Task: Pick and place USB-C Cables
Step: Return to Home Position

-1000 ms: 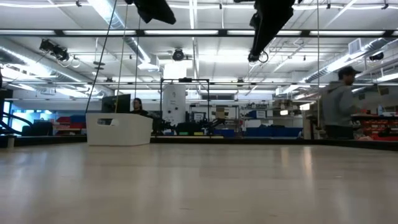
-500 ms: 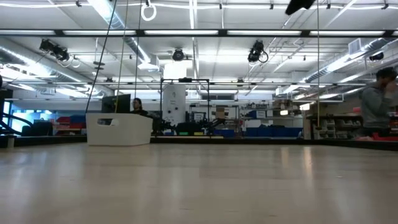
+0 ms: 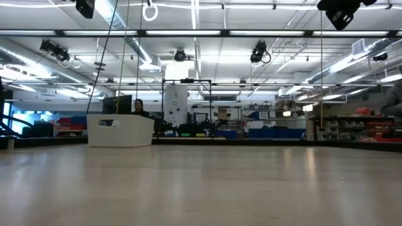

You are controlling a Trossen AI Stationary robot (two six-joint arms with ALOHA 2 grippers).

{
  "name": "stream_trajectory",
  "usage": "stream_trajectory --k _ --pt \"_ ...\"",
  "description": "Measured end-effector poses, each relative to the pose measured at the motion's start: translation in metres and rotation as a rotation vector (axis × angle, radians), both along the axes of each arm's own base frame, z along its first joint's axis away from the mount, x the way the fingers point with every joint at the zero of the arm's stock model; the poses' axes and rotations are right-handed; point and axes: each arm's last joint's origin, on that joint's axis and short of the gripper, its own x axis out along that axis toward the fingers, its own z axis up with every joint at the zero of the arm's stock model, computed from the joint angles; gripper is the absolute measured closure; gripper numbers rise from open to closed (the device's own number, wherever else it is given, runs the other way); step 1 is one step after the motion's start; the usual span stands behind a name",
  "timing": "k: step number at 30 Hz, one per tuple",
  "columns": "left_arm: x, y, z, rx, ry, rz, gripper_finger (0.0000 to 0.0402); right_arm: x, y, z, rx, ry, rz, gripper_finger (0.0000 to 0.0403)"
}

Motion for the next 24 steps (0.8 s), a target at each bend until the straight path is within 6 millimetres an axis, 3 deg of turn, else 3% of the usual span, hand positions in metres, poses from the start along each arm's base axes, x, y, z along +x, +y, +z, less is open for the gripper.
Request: stream_trajectory --k 7,16,24 --pt "-0.004 -0.004 -0.039 0.002 -0.222 -0.169 0.0399 -0.01 0.0 -0.037 -0.015 -0.236 0.098 0.0399" --pt "0.0 -0.009 -0.068 0.044 -0.286 -0.307 0.0396 -0.008 0.004 -0.074 -0.028 -0.363 0.216 0.0398" --pt "0.003 -0.004 -0.091 0.017 -0.243 -0.276 0.0397 -0.008 0.004 -0.102 -0.021 -0.394 0.246 0.0398"
